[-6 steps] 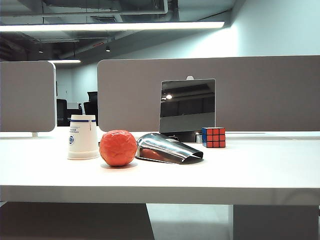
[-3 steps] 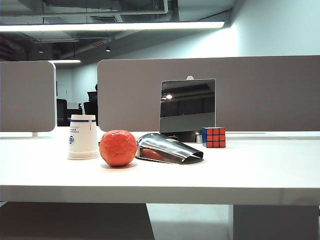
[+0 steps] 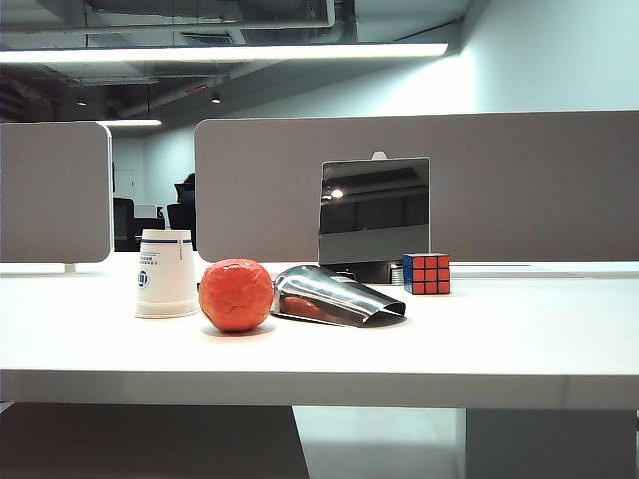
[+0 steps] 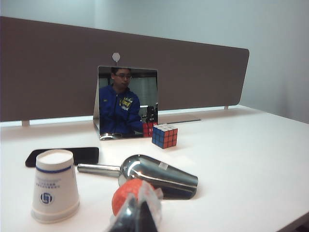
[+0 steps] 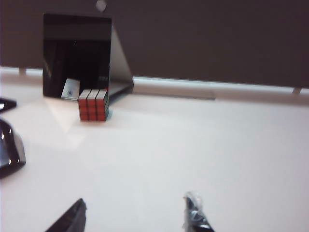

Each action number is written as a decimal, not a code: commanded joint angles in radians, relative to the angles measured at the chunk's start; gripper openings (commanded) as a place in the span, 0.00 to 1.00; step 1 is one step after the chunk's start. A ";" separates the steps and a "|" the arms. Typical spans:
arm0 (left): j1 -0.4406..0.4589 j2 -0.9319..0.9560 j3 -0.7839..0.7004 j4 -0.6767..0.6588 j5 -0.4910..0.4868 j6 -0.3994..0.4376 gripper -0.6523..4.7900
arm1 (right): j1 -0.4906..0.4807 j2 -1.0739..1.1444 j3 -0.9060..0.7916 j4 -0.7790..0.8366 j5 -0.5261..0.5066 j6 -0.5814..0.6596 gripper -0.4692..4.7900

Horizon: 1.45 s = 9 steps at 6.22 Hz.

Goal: Carefully pick up the cup on the right and stack it on top of the cup on the left.

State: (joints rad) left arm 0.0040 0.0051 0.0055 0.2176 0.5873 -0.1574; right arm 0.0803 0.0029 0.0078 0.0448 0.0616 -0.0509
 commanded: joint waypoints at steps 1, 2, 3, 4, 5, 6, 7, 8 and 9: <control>0.000 0.000 0.002 -0.060 0.003 0.000 0.11 | 0.000 -0.002 0.001 -0.037 -0.037 -0.047 0.58; 0.000 0.000 0.002 -0.068 0.003 0.000 0.11 | 0.000 -0.002 0.001 -0.041 -0.044 -0.055 0.58; 0.000 0.000 0.002 -0.079 -0.033 0.013 0.11 | 0.000 -0.002 0.001 -0.049 -0.047 -0.058 0.58; 0.000 0.000 0.002 -0.093 -0.096 0.033 0.11 | 0.002 -0.002 0.001 -0.048 -0.063 -0.058 0.58; 0.000 0.000 0.002 -0.121 -0.187 0.054 0.11 | 0.005 -0.002 0.001 -0.050 -0.080 -0.058 0.58; 0.000 0.000 0.002 -0.172 -0.297 0.057 0.11 | 0.005 -0.002 0.001 -0.048 -0.095 -0.058 0.58; 0.000 0.000 0.002 -0.202 -0.516 0.079 0.11 | 0.005 -0.002 0.001 -0.048 -0.154 -0.057 0.58; 0.000 0.000 0.002 -0.202 -0.567 0.080 0.11 | 0.005 -0.002 0.001 -0.047 -0.221 -0.054 0.28; 0.000 0.000 0.002 -0.201 -0.565 0.080 0.11 | 0.005 -0.002 0.001 -0.046 -0.220 -0.054 0.17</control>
State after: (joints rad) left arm 0.0044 0.0051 0.0055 0.0036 0.0231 -0.0795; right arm 0.0853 0.0025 0.0078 -0.0174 -0.1551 -0.1059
